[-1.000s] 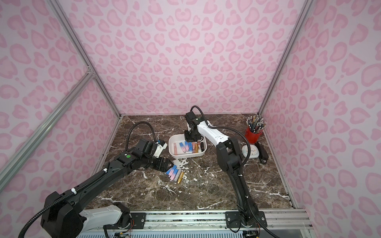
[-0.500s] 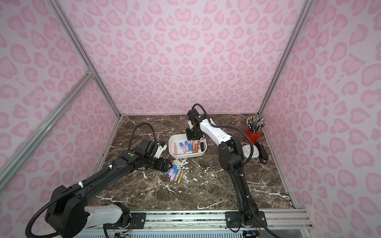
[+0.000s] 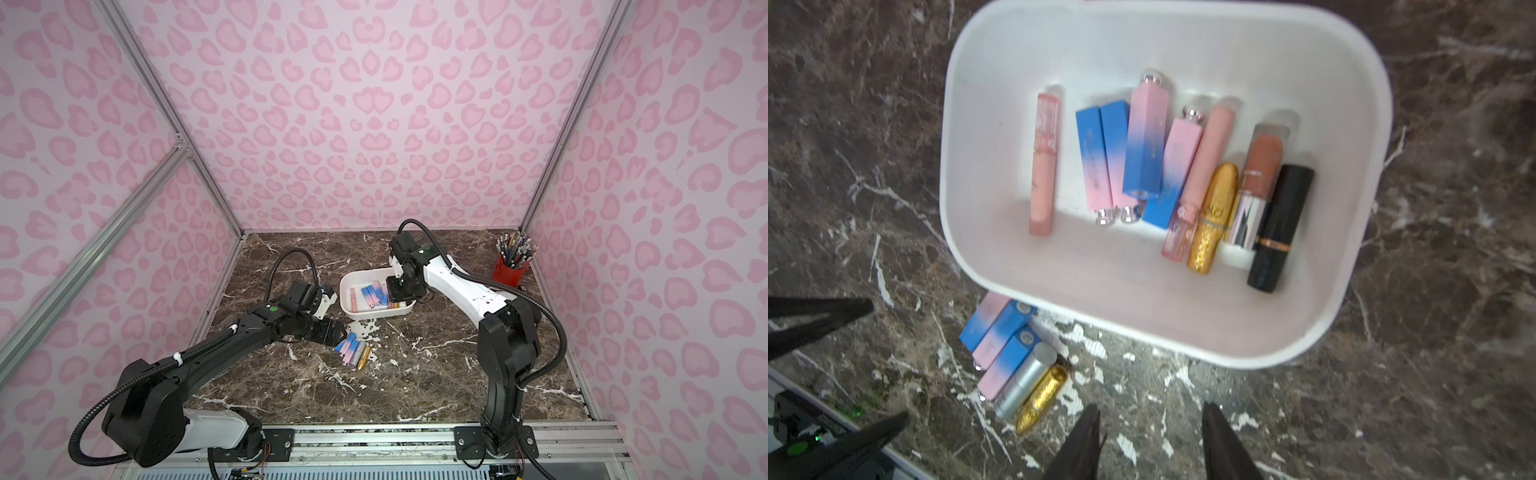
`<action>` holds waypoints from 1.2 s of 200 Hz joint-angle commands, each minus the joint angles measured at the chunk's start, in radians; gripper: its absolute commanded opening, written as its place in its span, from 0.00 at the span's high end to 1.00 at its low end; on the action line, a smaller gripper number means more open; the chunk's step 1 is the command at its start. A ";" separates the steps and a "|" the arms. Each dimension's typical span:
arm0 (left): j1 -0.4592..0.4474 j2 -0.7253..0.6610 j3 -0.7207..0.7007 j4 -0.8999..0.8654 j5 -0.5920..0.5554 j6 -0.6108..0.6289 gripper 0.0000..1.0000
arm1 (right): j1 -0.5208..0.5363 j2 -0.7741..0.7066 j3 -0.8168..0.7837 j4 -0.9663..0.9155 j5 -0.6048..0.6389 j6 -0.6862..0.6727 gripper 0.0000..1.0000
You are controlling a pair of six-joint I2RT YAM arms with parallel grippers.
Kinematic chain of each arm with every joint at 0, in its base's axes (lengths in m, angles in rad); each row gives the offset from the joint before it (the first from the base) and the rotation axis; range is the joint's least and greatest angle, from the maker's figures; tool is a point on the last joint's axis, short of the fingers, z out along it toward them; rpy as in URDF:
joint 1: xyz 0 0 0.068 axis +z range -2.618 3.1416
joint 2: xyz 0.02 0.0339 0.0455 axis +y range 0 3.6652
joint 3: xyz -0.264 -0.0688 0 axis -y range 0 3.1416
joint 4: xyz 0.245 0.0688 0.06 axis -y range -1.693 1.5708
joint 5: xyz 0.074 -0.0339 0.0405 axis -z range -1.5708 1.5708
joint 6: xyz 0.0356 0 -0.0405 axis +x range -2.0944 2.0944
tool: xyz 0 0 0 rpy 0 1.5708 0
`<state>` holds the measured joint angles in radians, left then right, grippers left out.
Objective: Put the lipstick into the storage box
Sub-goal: Pick up the lipstick at the center of the board.
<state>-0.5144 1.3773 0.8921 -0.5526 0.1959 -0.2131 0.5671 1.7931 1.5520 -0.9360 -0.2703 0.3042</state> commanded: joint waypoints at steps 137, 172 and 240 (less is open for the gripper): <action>0.002 0.076 -0.003 -0.002 -0.099 0.061 0.14 | 0.214 -0.464 -0.534 0.190 0.005 0.231 0.01; 0.002 0.103 0.004 0.003 -0.108 0.059 0.20 | 0.214 -0.497 -0.527 0.156 0.050 0.222 0.01; 0.001 0.178 0.034 0.019 -0.099 0.054 0.23 | 0.208 -0.460 -0.489 0.137 0.075 0.195 0.01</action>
<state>-0.5125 1.5345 0.9100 -0.5499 0.0971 -0.1608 0.7788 1.3197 1.0534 -0.7841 -0.2131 0.5125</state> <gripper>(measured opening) 0.771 0.989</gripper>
